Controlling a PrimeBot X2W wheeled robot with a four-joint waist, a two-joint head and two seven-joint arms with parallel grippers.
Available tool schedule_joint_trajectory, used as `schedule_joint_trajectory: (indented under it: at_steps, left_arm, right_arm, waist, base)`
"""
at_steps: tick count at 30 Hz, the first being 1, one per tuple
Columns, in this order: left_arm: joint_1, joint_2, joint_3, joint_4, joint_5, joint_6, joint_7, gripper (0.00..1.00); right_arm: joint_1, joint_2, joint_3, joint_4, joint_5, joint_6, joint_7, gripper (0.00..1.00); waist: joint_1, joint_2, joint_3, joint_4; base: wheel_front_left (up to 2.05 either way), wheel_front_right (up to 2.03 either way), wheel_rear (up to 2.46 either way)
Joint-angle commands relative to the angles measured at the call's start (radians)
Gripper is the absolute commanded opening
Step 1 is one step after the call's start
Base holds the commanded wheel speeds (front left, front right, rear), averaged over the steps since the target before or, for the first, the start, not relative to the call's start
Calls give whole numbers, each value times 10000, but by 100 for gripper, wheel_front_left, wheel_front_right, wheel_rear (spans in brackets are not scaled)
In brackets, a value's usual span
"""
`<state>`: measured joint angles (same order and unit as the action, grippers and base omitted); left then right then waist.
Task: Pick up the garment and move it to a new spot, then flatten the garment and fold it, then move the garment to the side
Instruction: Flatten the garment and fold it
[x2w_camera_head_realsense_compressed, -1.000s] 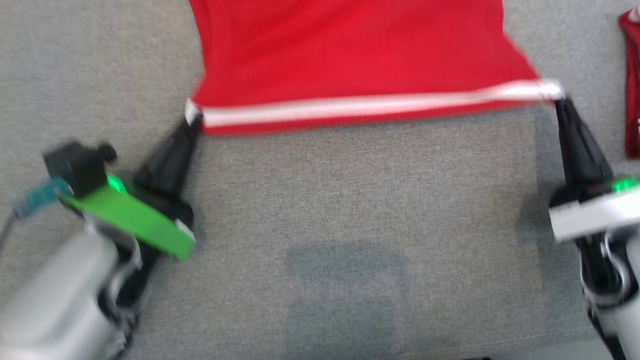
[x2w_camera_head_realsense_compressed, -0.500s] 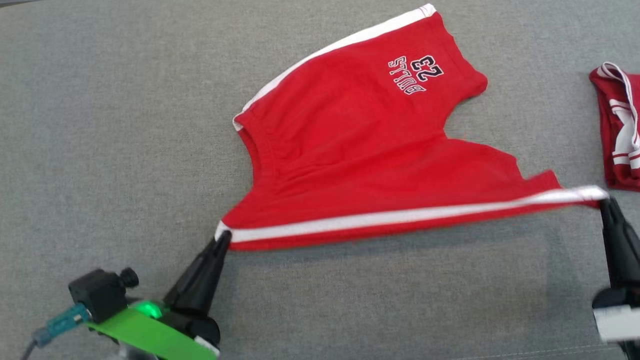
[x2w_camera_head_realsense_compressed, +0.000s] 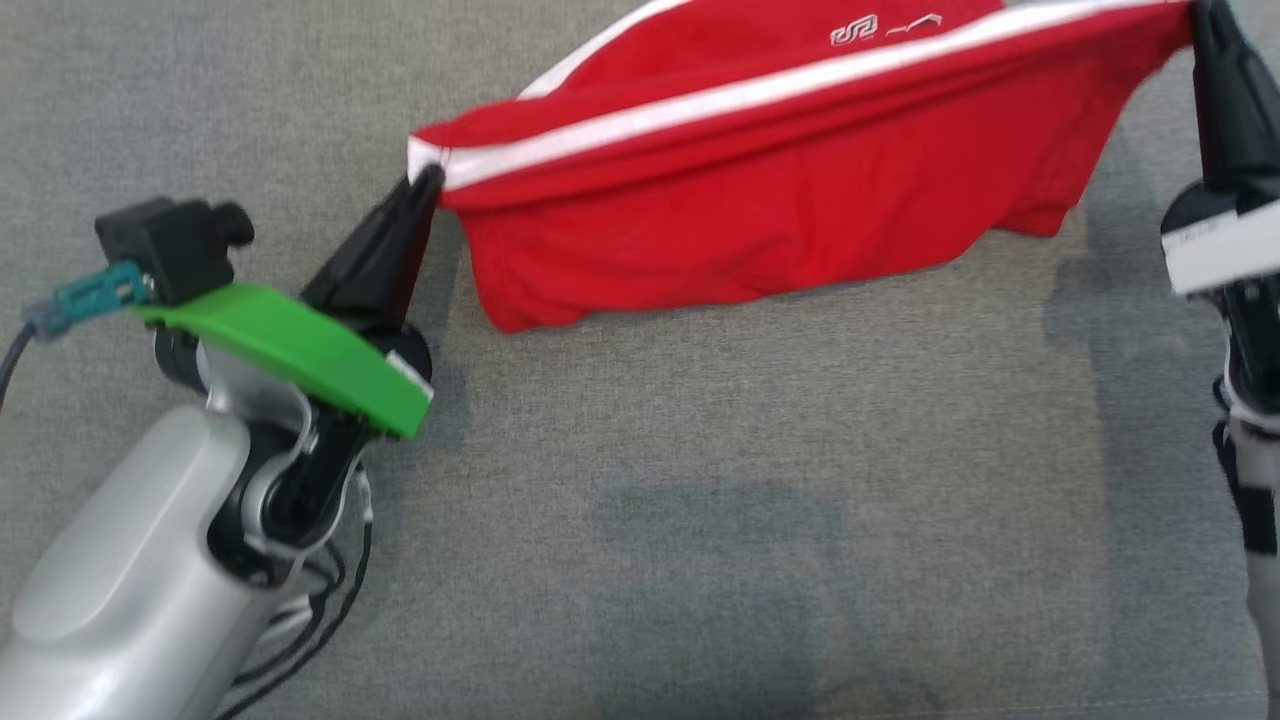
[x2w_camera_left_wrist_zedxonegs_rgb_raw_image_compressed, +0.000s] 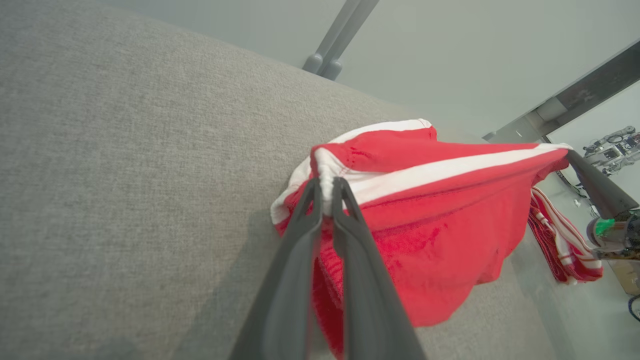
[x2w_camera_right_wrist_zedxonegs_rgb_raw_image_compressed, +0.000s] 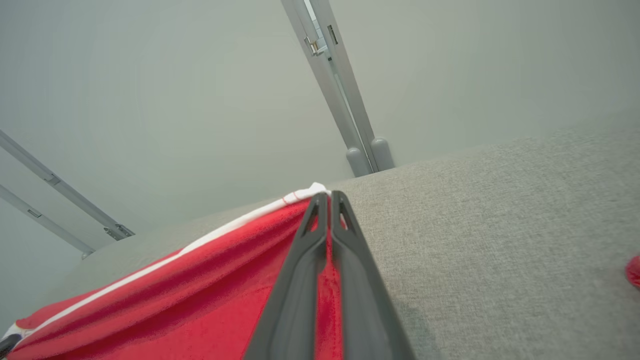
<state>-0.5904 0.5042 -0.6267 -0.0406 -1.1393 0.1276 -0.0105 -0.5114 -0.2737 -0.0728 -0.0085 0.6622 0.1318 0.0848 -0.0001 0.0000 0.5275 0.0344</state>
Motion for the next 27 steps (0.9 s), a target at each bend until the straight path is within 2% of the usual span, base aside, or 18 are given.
schedule_joint_trajectory:
  at_steps: [1,11,15,23,24,25,27]
  left_arm:
    - [-353,-91,17,251,108,18,-12,0]
    - [-2153,-1103,-444,2199,671,-19,212,0]
    - [-2656,-1447,-697,2801,856,-225,275,0]
    - [-3501,-2119,-1338,4354,1462,-472,301,2]
    - [-3632,-2250,-1344,4674,1535,-373,215,64]
    - [-3685,-2291,-1336,4816,1566,-317,156,100]
    - [-3712,-2363,-1350,5001,1603,-291,116,100]
  right_arm:
    - [-386,-146,-15,245,-109,-21,46,0]
    - [-2890,-839,754,2342,-677,-20,622,0]
    - [-3782,-1031,1087,3285,-1066,-20,702,0]
    - [-4818,-905,1638,5282,-1672,-20,497,0]
    - [-4989,-845,1705,5576,-1816,-20,222,30]
    - [-5059,-777,1758,5671,-1802,-18,88,98]
    - [-5127,-743,1953,5790,-1767,-18,-76,100]
  waist:
    - [1,0,726,423]
    - [1,0,1016,1011]
    - [1,0,1063,1198]
    - [1,0,924,1292]
    - [1,0,900,1282]
    - [1,0,876,1274]
    - [1,0,817,1240]
  base:
    - [0,0,0]
    - [0,0,0]
    - [0,0,0]
    - [0,0,0]
    - [0,0,0]
    - [0,0,0]
    - [0,0,0]
